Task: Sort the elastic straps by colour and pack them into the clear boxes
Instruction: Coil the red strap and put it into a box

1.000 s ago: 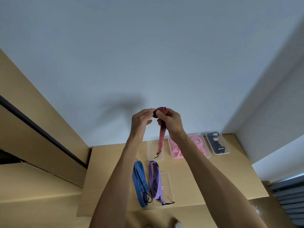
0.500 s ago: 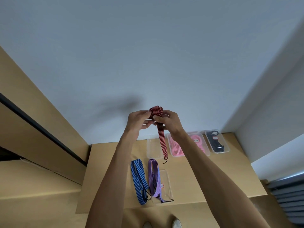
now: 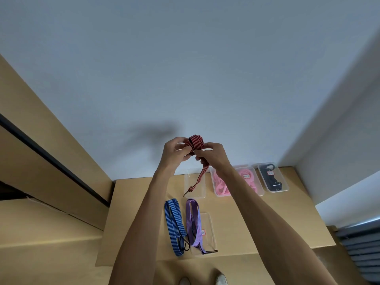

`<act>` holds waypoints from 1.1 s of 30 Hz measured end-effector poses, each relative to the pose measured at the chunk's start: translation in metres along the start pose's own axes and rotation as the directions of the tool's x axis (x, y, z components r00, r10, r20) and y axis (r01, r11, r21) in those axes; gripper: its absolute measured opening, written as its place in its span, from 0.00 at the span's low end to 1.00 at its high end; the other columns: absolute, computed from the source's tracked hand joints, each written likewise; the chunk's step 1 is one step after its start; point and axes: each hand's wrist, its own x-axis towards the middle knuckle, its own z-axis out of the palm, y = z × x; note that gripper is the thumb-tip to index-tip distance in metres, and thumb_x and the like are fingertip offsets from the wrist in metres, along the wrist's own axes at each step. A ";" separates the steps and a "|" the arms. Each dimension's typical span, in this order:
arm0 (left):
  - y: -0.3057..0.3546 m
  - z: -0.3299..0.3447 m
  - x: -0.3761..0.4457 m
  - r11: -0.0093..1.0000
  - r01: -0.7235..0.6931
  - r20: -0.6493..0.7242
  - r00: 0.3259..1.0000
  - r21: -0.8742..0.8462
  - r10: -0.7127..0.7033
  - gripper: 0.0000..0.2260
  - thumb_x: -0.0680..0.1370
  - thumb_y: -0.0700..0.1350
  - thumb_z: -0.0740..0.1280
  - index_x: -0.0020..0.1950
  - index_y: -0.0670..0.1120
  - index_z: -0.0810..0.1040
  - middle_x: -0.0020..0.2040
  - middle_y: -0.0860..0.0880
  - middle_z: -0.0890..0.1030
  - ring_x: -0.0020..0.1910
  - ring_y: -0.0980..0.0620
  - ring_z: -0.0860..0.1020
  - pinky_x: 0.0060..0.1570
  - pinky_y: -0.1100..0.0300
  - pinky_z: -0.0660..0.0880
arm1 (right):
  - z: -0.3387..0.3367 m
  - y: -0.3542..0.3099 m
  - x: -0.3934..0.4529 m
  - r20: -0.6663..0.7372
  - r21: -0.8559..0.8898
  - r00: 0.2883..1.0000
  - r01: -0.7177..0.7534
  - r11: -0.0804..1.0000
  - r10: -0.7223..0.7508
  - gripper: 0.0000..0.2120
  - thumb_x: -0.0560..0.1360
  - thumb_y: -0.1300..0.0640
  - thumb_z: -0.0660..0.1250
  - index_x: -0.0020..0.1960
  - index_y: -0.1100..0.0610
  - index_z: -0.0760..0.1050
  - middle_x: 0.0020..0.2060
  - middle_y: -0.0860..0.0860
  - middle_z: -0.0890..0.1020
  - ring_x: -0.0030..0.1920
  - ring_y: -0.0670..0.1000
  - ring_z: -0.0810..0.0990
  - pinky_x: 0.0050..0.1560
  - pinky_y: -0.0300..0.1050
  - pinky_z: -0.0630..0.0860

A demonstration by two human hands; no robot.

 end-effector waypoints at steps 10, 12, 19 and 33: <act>-0.024 0.014 0.004 0.907 -0.138 -0.217 0.946 0.399 0.240 0.11 0.74 0.34 0.70 0.55 0.45 0.81 0.46 0.50 0.84 0.43 0.51 0.82 0.44 0.64 0.77 | 0.016 -0.010 -0.006 -0.038 -0.655 0.999 -0.005 0.755 -0.025 0.09 0.67 0.66 0.68 0.46 0.56 0.78 0.35 0.52 0.77 0.36 0.55 0.76 0.33 0.41 0.69; -0.026 0.015 0.005 0.884 -0.160 -0.201 0.942 0.439 0.270 0.11 0.74 0.34 0.70 0.54 0.44 0.83 0.45 0.49 0.84 0.44 0.49 0.82 0.47 0.59 0.78 | 0.020 -0.008 -0.008 -0.091 -0.730 0.991 0.002 0.683 -0.100 0.13 0.68 0.68 0.64 0.50 0.57 0.78 0.42 0.54 0.79 0.41 0.58 0.78 0.36 0.43 0.70; -0.029 0.007 0.002 0.826 -0.233 0.043 0.968 0.514 0.246 0.14 0.79 0.38 0.64 0.54 0.54 0.85 0.42 0.48 0.82 0.43 0.52 0.78 0.45 0.61 0.75 | 0.019 -0.014 -0.005 0.046 -0.722 0.921 0.299 0.624 -0.388 0.11 0.70 0.65 0.66 0.46 0.56 0.83 0.43 0.53 0.83 0.44 0.55 0.80 0.43 0.48 0.77; -0.004 -0.021 -0.004 0.955 -0.196 0.314 0.942 0.222 0.120 0.16 0.81 0.31 0.58 0.61 0.43 0.81 0.52 0.46 0.82 0.50 0.55 0.79 0.50 0.64 0.75 | -0.011 -0.014 0.002 0.003 -0.308 0.924 0.364 0.879 -0.381 0.06 0.76 0.59 0.71 0.52 0.57 0.82 0.46 0.53 0.82 0.41 0.49 0.81 0.42 0.35 0.76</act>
